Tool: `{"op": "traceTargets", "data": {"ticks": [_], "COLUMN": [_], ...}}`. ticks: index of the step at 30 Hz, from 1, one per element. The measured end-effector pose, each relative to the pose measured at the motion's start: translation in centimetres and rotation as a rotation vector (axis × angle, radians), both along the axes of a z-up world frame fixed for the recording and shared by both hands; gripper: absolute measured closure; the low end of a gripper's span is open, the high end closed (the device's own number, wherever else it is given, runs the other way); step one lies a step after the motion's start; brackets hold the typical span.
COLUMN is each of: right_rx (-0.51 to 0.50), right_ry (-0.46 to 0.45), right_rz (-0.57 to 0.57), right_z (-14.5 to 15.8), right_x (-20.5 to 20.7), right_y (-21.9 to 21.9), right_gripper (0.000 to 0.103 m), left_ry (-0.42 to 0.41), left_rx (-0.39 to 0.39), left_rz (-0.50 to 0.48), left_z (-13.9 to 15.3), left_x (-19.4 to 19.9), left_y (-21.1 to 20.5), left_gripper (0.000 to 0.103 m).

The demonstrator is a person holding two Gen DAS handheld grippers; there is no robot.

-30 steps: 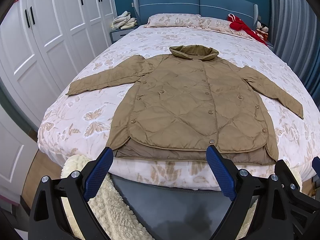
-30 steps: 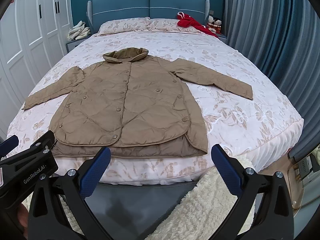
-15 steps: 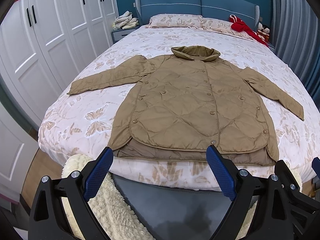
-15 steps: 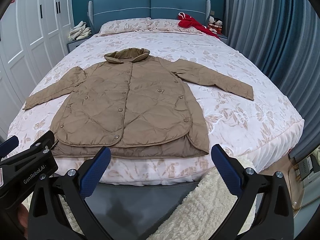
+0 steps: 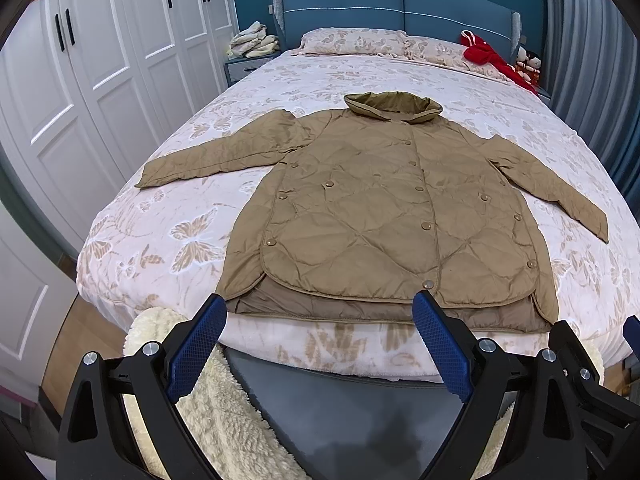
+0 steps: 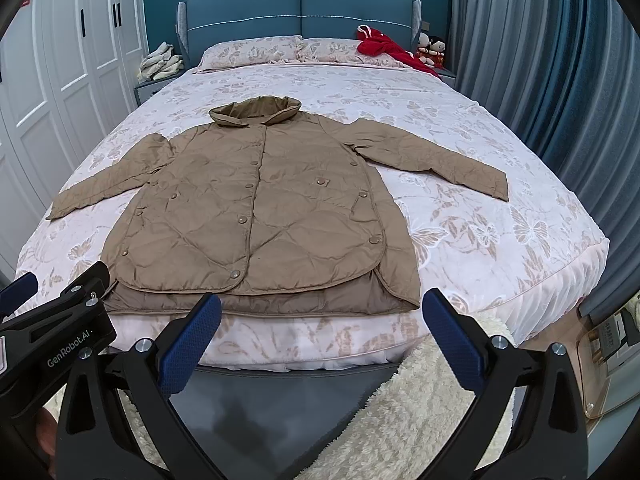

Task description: Fold large clothes

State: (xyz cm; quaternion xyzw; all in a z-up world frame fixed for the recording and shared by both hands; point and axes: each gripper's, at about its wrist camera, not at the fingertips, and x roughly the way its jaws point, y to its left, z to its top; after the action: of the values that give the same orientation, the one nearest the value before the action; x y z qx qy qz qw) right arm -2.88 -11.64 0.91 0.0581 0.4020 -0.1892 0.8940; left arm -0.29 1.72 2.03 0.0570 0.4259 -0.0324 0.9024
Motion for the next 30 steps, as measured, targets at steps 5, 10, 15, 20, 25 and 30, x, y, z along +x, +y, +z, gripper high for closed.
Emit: {"op": "traceTargets", "data": {"ticks": [5,10,15,20,25,30], "right_rx": [-0.001,0.000,0.001,0.005,0.021,0.041], "right_ry": [0.000,0.000,-0.001,0.005,0.022,0.041], "right_rz": [0.000,0.000,0.000,0.000,-0.011,-0.020], "right_z": [0.0,0.0,0.0,-0.4,-1.6,-2.6], "right_x": [0.1,0.0,0.1,0.3,0.8,1.5], "right_y": [0.1,0.1,0.1,0.4,0.7,-0.2], "right_gripper": [0.005,0.005,0.005,0.005,0.005,0.005], "left_ry": [0.000,0.002,0.005,0.016,0.032,0.054], "left_rx": [-0.001,-0.001,-0.002,0.002,0.013,0.024], "left_rz": [0.000,0.001,0.002,0.005,-0.003,-0.005], "left_z": [0.0,0.0,-0.1,-0.8,-1.7,-2.6], "left_x": [0.0,0.0,0.1,0.2,0.8,1.7], "left_y": [0.1,0.1,0.2,0.1,-0.7,-1.4], "left_gripper": [0.012,0.012,0.012,0.012,0.012,0.012]}}
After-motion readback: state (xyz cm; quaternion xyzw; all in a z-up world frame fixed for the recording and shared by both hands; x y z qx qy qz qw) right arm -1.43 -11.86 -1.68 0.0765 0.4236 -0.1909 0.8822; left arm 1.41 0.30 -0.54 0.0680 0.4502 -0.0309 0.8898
